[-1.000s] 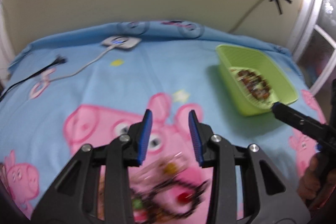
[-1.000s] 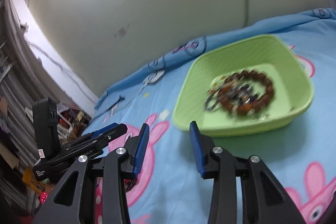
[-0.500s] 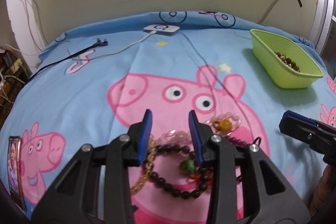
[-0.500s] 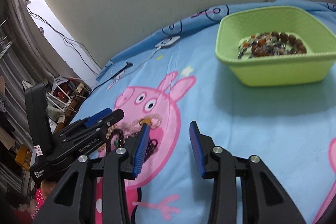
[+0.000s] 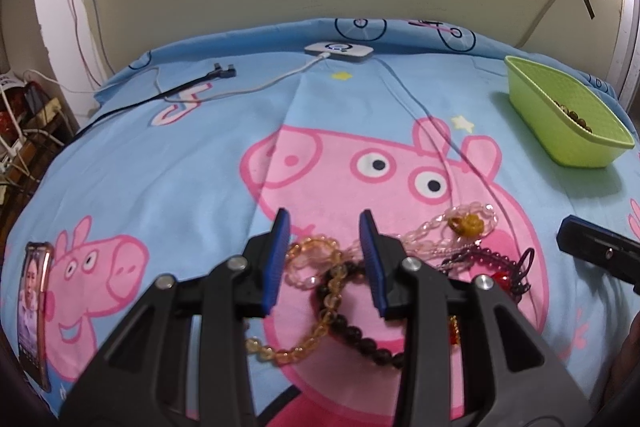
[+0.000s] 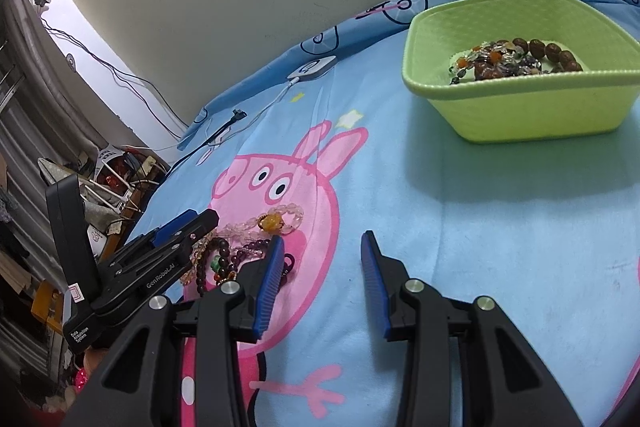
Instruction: Organize jewelry
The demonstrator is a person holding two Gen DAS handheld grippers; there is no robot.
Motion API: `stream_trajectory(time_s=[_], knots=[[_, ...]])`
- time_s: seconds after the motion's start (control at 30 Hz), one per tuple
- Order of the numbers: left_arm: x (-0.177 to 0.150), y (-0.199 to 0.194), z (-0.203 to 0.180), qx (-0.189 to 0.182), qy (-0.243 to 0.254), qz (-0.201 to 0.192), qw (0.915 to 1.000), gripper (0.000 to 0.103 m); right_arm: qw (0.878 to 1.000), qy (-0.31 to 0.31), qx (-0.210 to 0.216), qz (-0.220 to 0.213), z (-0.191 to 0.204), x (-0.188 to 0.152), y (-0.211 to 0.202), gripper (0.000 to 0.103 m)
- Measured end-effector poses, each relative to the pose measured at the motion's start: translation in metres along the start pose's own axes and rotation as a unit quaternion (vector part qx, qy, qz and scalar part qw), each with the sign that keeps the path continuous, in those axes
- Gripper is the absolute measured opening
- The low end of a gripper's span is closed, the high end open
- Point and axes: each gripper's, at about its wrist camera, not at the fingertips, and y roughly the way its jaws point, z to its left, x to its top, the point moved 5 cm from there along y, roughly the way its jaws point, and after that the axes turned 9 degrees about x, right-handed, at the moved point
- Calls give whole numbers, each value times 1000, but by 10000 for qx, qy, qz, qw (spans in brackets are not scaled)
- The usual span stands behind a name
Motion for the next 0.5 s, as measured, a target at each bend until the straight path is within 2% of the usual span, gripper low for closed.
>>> stream_trajectory(time_s=[0.5], knots=[[1, 0, 5, 249, -108, 7, 9996, 34, 10000, -19, 9, -25, 0, -1, -2, 21]])
